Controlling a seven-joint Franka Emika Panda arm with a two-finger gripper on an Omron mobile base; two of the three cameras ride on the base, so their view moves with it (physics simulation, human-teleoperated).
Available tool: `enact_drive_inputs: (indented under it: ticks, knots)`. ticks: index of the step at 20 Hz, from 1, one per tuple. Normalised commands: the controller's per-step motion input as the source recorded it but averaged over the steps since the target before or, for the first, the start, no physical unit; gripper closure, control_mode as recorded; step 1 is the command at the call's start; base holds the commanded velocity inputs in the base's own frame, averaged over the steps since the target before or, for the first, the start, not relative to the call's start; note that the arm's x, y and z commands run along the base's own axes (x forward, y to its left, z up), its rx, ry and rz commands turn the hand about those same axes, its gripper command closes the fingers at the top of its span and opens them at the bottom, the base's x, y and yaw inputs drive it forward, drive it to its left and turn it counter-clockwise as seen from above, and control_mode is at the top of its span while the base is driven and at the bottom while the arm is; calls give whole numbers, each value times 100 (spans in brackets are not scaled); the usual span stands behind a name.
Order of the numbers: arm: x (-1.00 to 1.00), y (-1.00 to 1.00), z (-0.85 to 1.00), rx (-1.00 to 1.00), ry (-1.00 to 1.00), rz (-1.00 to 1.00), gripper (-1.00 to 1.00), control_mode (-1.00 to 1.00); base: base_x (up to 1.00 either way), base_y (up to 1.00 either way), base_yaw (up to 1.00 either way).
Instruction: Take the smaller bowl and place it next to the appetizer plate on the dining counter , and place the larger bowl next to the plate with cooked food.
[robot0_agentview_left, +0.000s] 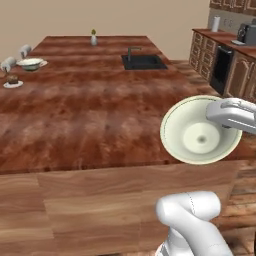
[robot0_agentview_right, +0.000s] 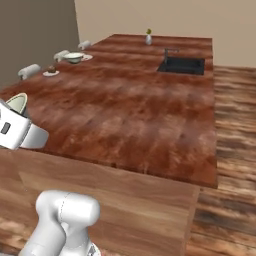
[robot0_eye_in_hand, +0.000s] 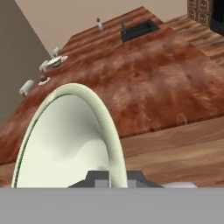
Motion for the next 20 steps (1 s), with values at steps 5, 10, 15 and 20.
enact_drive_inputs:
  ticks: [5,10,15,20]
  knots:
    - [0,0,0,0,0,0,100,100,25,100,12]
    - [0,0,0,0,0,0,100,100,25,100,13]
    - [0,0,0,0,0,0,100,100,30,100,15]
    - [0,0,0,0,0,0,100,100,40,100,16]
